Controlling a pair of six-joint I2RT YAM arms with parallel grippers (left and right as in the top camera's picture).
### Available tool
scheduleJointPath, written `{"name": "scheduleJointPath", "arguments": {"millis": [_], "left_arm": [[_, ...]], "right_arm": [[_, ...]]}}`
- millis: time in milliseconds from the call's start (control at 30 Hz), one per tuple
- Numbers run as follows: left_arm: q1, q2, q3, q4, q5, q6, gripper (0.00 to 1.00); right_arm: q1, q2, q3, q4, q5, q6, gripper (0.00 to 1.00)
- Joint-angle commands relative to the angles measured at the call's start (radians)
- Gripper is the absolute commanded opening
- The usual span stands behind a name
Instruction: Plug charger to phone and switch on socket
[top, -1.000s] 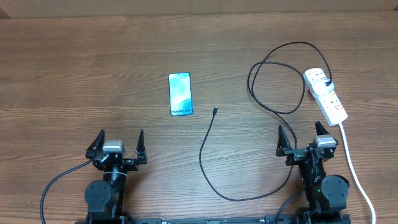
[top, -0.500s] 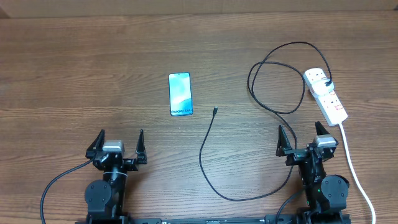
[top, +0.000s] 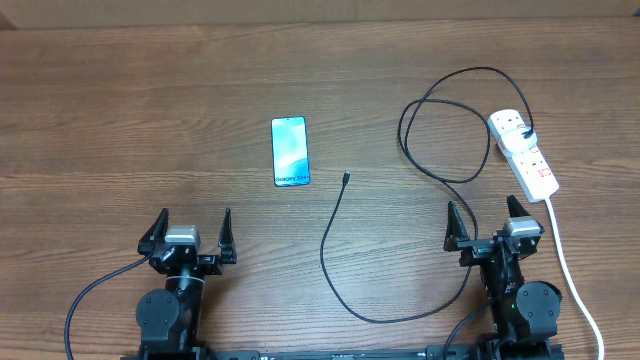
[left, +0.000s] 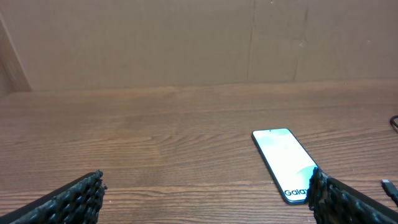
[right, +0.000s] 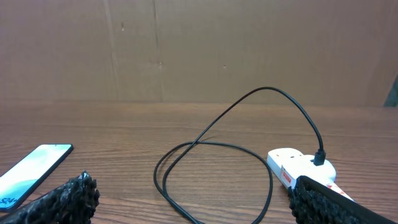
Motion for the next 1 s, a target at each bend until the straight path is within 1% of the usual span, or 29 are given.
{"name": "scheduleJointPath", "arguments": {"millis": [0, 33, 67, 133, 200, 300, 367, 400, 467, 533, 600, 633, 733, 800, 900, 967], "left_arm": [[0.004, -0.011, -0.007, 0.005, -0.004, 0.013, 1.00], [0.004, -0.011, -0.007, 0.009, 0.030, -0.015, 1.00], [0.003, -0.011, -0.006, 0.011, 0.103, -0.080, 0.99], [0.003, -0.011, -0.006, 0.027, 0.240, -0.267, 1.00], [0.003, -0.011, -0.006, 0.048, 0.318, -0.453, 1.00], [0.003, -0.011, -0.006, 0.082, 0.342, -0.692, 0.99], [0.004, -0.011, -0.006, 0.138, 0.343, -0.771, 0.99], [0.004, -0.011, -0.006, 0.203, 0.343, -0.799, 0.99], [0.004, -0.011, -0.006, 0.364, 0.333, -0.795, 1.00], [0.004, -0.011, -0.005, 0.552, 0.268, -0.796, 1.00], [0.004, -0.011, 0.008, 0.679, 0.184, -0.796, 0.99], [0.004, -0.011, 0.029, 0.700, 0.135, -0.796, 0.99], [0.004, -0.003, 0.109, 0.652, 0.082, -0.778, 1.00], [0.004, 0.023, 0.192, 0.592, 0.090, -0.700, 0.99], [0.004, 0.106, 0.332, 0.500, 0.115, -0.578, 1.00], [0.004, 0.185, 0.434, 0.422, 0.129, -0.536, 1.00]], "right_arm": [[0.003, -0.010, -0.010, 0.005, 0.008, -0.002, 1.00], [0.003, -0.010, -0.010, 0.005, 0.008, -0.002, 1.00], [0.003, -0.010, -0.010, 0.005, 0.008, -0.002, 1.00], [0.003, -0.010, -0.010, 0.005, 0.008, -0.002, 1.00], [0.003, -0.010, -0.010, 0.005, 0.008, -0.002, 1.00], [0.003, -0.010, -0.010, 0.005, 0.008, -0.002, 1.00], [0.003, -0.010, -0.010, 0.005, 0.008, -0.002, 1.00], [0.003, -0.010, -0.010, 0.005, 0.008, -0.002, 1.00], [0.003, -0.010, -0.010, 0.005, 0.008, -0.002, 1.00], [0.003, -0.010, -0.010, 0.005, 0.008, -0.002, 1.00], [0.003, -0.010, -0.010, 0.005, 0.008, -0.002, 1.00], [0.003, -0.010, -0.010, 0.005, 0.008, -0.002, 1.00], [0.003, -0.010, -0.010, 0.005, 0.008, -0.002, 1.00], [0.003, -0.010, -0.010, 0.005, 0.008, -0.002, 1.00], [0.003, -0.010, -0.010, 0.005, 0.008, -0.002, 1.00], [0.003, -0.010, -0.010, 0.005, 0.008, -0.002, 1.00]]}}
